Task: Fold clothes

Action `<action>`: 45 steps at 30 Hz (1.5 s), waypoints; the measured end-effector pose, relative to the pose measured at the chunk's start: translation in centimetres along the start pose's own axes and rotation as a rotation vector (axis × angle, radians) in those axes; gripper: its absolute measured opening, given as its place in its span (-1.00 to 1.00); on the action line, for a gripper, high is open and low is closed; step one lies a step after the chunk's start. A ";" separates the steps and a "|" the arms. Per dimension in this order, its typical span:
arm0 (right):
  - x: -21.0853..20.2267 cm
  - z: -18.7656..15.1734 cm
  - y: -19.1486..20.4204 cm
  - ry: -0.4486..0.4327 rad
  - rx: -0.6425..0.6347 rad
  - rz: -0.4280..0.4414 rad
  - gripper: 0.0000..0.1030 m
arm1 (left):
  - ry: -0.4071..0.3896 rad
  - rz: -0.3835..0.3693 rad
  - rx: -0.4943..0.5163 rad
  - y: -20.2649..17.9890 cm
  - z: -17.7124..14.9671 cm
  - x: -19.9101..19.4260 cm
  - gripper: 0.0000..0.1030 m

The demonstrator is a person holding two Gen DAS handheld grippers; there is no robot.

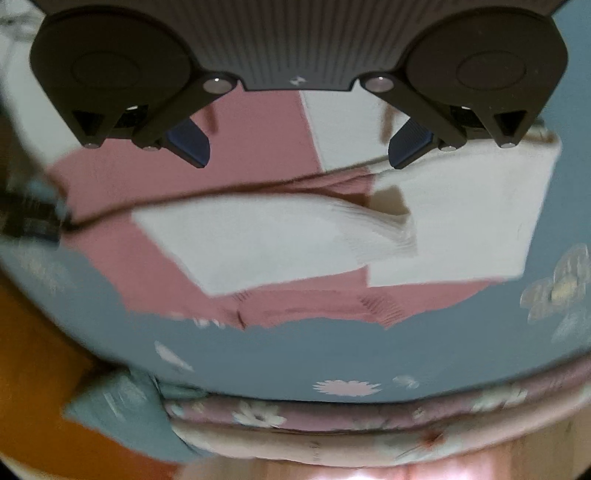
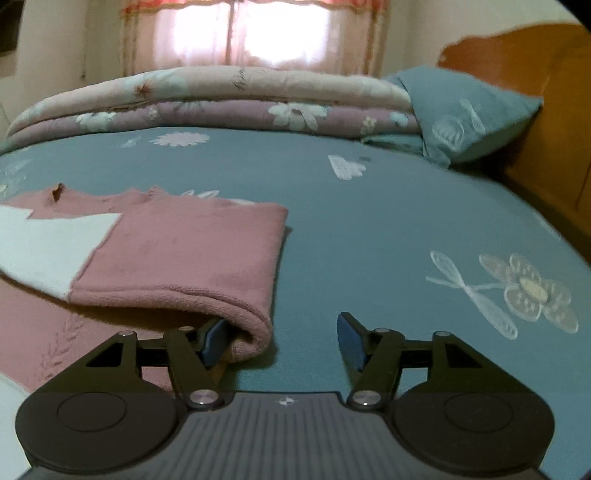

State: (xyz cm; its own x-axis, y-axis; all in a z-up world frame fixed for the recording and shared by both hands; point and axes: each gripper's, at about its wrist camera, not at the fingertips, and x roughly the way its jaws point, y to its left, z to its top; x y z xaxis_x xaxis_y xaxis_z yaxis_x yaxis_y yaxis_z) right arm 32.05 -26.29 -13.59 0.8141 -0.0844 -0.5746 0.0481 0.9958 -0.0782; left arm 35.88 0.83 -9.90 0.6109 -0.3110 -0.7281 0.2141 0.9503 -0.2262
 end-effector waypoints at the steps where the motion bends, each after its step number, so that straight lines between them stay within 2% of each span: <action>1: 0.0 0.0 -0.1 0.001 0.009 0.005 0.33 | -0.003 -0.055 -0.082 1.0 0.3 -0.3 0.98; 5: 0.3 0.1 -0.9 0.010 0.051 0.032 0.33 | -0.013 -0.306 -0.462 5.1 0.8 -0.5 0.98; 7: 0.3 0.0 -1.0 0.012 0.061 0.040 0.33 | -0.028 -0.364 -0.582 6.4 1.0 -0.2 0.97; 11: 0.3 0.0 -1.2 0.012 0.067 0.047 0.33 | -0.065 -0.275 -0.630 7.4 1.2 0.7 0.94; 13: 0.3 0.0 -1.3 0.013 0.076 0.052 0.33 | -0.075 -0.274 -0.664 7.9 1.2 1.3 0.88; 19: 0.2 0.0 -1.3 0.004 0.068 0.053 0.33 | -0.112 -0.274 -0.715 8.8 1.8 2.8 0.87; 26: 0.2 0.0 -0.8 0.004 0.051 0.054 0.33 | -0.115 -0.274 -0.719 8.6 2.3 4.2 0.87; 28: 0.2 0.0 -0.8 0.005 0.050 0.056 0.33 | -0.112 -0.248 -0.691 8.1 2.4 4.3 0.82; 29: 0.2 0.0 -0.9 0.005 0.052 0.058 0.33 | -0.109 -0.229 -0.671 7.9 2.4 4.2 0.70; 30: 0.2 0.0 -1.0 0.006 0.056 0.060 0.33 | -0.107 -0.210 -0.651 7.7 2.4 4.1 0.42; 31: 0.2 0.0 -1.0 0.006 0.060 0.061 0.33 | -0.103 -0.187 -0.636 7.6 2.4 3.9 0.23; 32: 0.2 0.0 -1.1 0.006 0.063 0.062 0.33 | -0.095 -0.164 -0.620 7.6 2.4 3.9 -0.08; 38: 0.0 -0.1 -1.0 0.001 0.061 0.062 0.33 | -0.068 -0.094 -0.588 8.0 2.1 3.7 -0.83; 45: -1.0 -0.1 -1.0 -0.009 -0.018 0.090 0.33 | -0.097 -0.083 -0.555 7.9 2.8 2.8 -0.87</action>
